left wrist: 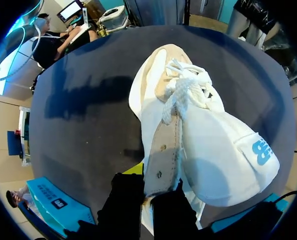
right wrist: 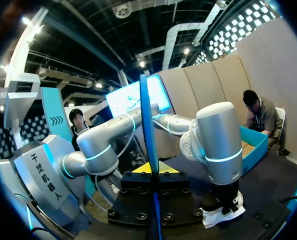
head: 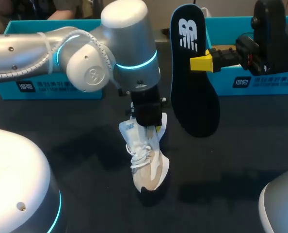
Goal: Take the shoe out of the shoebox, open the shoe tongue, remove and reinsert the insole, then place the shoe into the shoebox
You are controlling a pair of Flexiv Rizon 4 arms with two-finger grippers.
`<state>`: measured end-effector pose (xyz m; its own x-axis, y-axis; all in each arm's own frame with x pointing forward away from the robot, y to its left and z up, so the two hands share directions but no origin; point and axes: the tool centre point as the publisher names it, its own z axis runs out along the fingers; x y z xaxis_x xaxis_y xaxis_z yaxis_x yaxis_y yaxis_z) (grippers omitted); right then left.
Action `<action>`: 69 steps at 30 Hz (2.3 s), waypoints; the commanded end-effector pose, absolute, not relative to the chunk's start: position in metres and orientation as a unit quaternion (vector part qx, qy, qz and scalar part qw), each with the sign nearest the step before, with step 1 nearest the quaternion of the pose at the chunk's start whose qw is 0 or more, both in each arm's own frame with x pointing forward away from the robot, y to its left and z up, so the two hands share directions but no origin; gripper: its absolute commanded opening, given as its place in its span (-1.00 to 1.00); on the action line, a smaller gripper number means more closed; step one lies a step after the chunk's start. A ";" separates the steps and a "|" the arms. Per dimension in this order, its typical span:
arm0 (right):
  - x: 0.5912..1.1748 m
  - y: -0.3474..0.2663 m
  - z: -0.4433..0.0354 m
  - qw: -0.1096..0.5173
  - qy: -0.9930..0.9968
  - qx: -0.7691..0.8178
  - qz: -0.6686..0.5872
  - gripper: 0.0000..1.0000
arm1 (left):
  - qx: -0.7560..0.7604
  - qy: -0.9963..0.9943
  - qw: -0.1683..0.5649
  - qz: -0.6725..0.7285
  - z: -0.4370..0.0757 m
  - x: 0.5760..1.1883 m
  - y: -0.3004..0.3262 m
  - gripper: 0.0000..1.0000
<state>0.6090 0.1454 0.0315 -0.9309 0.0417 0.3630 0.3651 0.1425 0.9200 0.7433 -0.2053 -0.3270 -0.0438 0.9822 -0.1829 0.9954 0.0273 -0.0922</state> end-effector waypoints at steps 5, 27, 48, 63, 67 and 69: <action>0.611 0.148 0.032 0.127 -0.746 -0.137 -0.639 -1.00 | 0.697 0.711 0.007 -0.093 -0.350 0.747 -0.213 -1.00; 0.611 0.148 0.032 0.127 -0.746 -0.137 -0.639 -1.00 | 0.709 0.699 -0.019 -0.086 -0.386 0.746 -0.241 -1.00; 0.611 0.148 0.032 0.127 -0.746 -0.137 -0.639 -1.00 | 0.669 0.700 0.168 -0.185 -0.296 0.757 -0.220 1.00; 0.611 0.148 0.032 0.127 -0.746 -0.137 -0.639 -1.00 | 0.644 0.631 0.303 -0.309 -0.254 0.764 -0.206 1.00; 0.611 0.148 0.032 0.127 -0.746 -0.137 -0.639 -1.00 | 0.644 0.631 0.303 -0.309 -0.254 0.764 -0.206 1.00; 0.611 0.148 0.032 0.127 -0.746 -0.137 -0.639 -1.00 | 0.645 0.619 0.324 -0.309 -0.249 0.769 -0.208 1.00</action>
<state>0.6090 0.1454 0.0315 -0.9309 0.0416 0.3629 0.3651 0.1424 0.9200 0.7677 -0.2108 -0.2482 0.0324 0.7372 -0.6749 0.9993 -0.0366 0.0080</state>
